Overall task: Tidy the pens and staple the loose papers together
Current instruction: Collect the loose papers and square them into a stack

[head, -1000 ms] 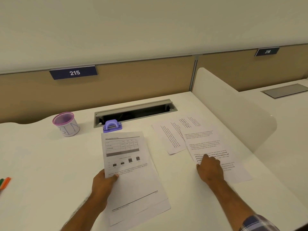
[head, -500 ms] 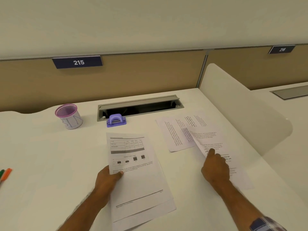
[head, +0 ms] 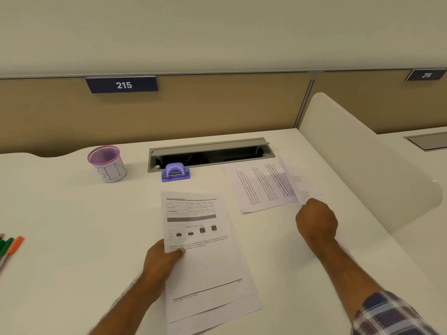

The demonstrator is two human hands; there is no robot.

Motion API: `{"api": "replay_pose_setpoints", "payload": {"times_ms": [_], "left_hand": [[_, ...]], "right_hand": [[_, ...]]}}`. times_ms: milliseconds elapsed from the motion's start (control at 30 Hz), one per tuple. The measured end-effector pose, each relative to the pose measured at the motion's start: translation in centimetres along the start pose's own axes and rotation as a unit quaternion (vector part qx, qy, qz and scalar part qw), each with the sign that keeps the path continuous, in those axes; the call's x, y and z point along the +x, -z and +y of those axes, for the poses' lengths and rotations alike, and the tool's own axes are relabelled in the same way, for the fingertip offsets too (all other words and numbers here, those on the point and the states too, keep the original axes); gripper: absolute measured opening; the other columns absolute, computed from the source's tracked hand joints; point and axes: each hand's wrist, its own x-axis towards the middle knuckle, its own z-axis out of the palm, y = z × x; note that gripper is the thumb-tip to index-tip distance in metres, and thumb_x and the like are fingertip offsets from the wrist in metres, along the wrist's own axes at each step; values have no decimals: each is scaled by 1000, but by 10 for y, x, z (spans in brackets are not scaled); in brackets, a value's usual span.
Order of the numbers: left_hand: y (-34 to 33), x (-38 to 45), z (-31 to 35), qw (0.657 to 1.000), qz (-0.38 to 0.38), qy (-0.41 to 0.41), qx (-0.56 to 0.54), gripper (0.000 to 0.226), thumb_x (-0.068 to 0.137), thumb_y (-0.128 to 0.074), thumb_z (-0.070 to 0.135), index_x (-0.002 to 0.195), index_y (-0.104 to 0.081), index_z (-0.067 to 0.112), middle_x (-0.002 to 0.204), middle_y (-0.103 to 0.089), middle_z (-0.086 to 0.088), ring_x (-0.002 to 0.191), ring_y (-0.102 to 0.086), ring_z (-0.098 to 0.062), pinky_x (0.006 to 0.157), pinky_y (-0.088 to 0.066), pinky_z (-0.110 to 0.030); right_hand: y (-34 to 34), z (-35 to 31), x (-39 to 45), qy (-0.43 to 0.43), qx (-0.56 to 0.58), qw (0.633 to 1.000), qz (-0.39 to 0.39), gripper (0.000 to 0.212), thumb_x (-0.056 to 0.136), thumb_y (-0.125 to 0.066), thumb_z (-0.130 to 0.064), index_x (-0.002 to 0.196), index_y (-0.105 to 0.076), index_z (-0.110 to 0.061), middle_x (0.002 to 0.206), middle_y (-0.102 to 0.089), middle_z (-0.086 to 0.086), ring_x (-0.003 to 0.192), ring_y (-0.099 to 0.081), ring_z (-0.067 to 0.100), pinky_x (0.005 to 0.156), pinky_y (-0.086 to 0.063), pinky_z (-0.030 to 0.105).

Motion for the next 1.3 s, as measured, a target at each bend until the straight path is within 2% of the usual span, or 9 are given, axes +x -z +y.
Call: {"api": "replay_pose_setpoints", "payload": {"times_ms": [267,333,533,633,800,933,1033,1200,1300], "left_hand": [[-1,0,-1,1000,6,-9,10,29,88,-70,8,116,-68,15,110,-75,-4,95,-72,-26,84,-60,-43],[0,-1,-1,1000,4,-12,14,28,89,-69,7,115,-69,15,109,-75,-3,94,-73,-25,82,-60,-41],[-1,-3,0,1000,4,-18,19,29,89,-69,9,117,-68,16,110,-75,-1,94,-72,-23,80,-60,-38],[0,-3,0,1000,7,-19,23,29,89,-70,10,117,-68,17,110,-75,0,95,-72,-23,84,-60,-41],[0,-2,-1,999,12,-28,36,26,89,-70,12,113,-70,20,107,-75,4,96,-73,-21,84,-60,-39],[-2,-1,-2,998,18,-31,47,26,89,-70,14,115,-69,20,109,-75,3,95,-73,-22,85,-60,-42],[-2,-3,-2,998,20,-34,47,26,89,-69,12,115,-69,19,109,-75,1,94,-73,-21,83,-60,-39],[-3,-8,1,998,19,-39,49,26,90,-68,10,115,-69,18,108,-75,1,93,-72,-20,76,-59,-31],[-3,-9,1,998,20,-38,54,27,89,-69,10,116,-69,17,108,-75,1,93,-72,-21,78,-59,-34]], "right_hand": [[25,-51,34,27,31,998,55,14,91,-55,-8,87,-64,2,93,-69,21,86,-66,40,63,-40,30],[16,-67,39,46,24,998,48,14,91,-53,-5,91,-65,3,95,-69,21,88,-67,39,64,-43,31],[-42,-107,28,154,-17,986,-58,20,91,-47,-1,99,-64,6,105,-65,23,100,-63,39,85,-49,41],[-64,-117,13,174,-72,969,-160,25,98,-44,-17,111,-62,-5,117,-62,13,109,-59,28,90,-50,37],[-73,-118,-1,196,-98,955,-198,47,95,-51,-46,119,-60,-8,123,-53,11,115,-52,27,92,-47,38],[-73,-105,-5,222,-120,950,-184,28,98,-46,-21,120,-57,-7,126,-54,12,117,-51,26,93,-47,35],[-71,-95,-12,232,-137,949,-165,29,94,-39,-6,118,-56,-7,123,-55,12,115,-51,25,93,-48,33],[-63,-85,-16,226,-125,952,-163,28,93,-40,-6,114,-58,-8,120,-57,10,111,-54,24,91,-48,32],[-62,-74,-19,228,-123,954,-151,25,92,-44,-9,114,-56,-10,117,-58,8,107,-56,22,90,-48,32]]}}
